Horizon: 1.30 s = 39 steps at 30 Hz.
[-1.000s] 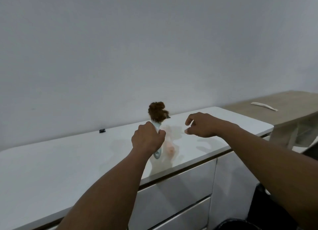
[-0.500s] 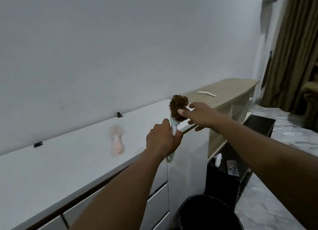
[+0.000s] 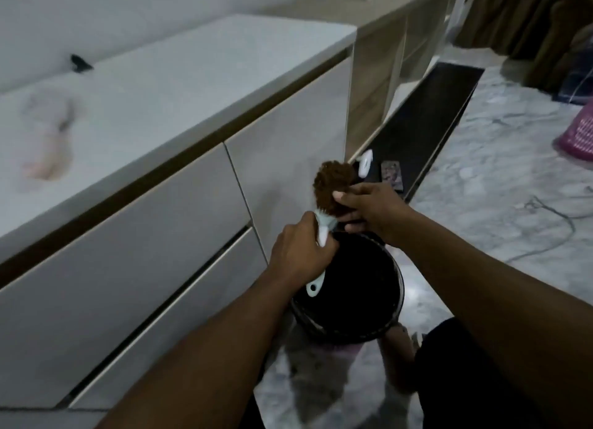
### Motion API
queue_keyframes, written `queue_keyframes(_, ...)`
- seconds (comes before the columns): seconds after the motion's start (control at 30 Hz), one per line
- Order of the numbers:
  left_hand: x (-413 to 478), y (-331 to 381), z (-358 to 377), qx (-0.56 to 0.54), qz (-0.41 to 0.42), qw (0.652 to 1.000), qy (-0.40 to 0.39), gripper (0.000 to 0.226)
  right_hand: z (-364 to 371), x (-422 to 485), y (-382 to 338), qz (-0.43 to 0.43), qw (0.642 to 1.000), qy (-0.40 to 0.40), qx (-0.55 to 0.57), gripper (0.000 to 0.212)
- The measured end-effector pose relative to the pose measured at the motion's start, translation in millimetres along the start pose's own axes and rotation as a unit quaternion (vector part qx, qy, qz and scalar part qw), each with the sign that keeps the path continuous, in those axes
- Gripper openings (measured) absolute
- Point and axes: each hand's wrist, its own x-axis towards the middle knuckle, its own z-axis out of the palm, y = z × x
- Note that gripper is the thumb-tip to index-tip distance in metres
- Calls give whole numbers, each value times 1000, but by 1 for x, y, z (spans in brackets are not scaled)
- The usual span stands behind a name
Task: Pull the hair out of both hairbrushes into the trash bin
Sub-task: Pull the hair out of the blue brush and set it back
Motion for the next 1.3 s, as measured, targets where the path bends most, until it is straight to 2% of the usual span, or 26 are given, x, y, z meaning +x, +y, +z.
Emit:
queue_keyframes(0.13,-6,-50,67,-37,-39,996,-75,23,1,38,91,71,997,30,31,23)
queue_keyframes(0.27,-5,-95,114,-49,-90,988,-119,35,2,72,165,110,992,68,7,13)
queue_keyframes(0.37,3,-119,137,-61,-139,976,-159,29,4,95,200,136,988,70,-19,10)
queue_keyframes(0.47,10,-140,160,-90,-177,958,-208,22,0,110,228,135,987,62,-65,9)
queue_keyframes(0.53,9,-152,174,-120,-179,948,-232,25,-4,117,241,117,983,50,-132,13)
queue_keyframes(0.6,8,-160,185,-143,-189,936,-260,16,-5,126,248,94,973,32,-208,17)
queue_keyframes(0.67,15,-161,194,-155,-206,923,-285,14,-6,136,249,78,970,29,-230,17)
queue_keyframes(0.8,38,-162,206,-148,-213,914,-311,45,-10,154,245,79,982,53,-166,16)
queue_keyframes(0.87,43,-164,208,-142,-221,913,-313,53,-6,159,246,87,984,66,-138,16)
queue_keyframes(0.93,44,-165,209,-128,-229,916,-305,46,0,164,248,122,984,79,-100,15)
queue_keyframes(1.0,43,-166,211,-101,-226,924,-290,28,4,167,249,165,980,97,-46,17)
queue_keyframes(1.1,43,-165,210,-82,-207,935,-276,18,6,167,247,191,976,89,47,42)
queue_keyframes(1.17,42,-161,210,-81,-177,940,-279,15,8,164,246,174,981,77,50,55)
queue_keyframes(1.2,42,-159,210,-80,-166,942,-282,15,9,164,246,159,983,82,39,53)
queue_keyframes(1.3,39,-157,210,-79,-151,944,-281,18,9,164,246,135,984,115,12,29)
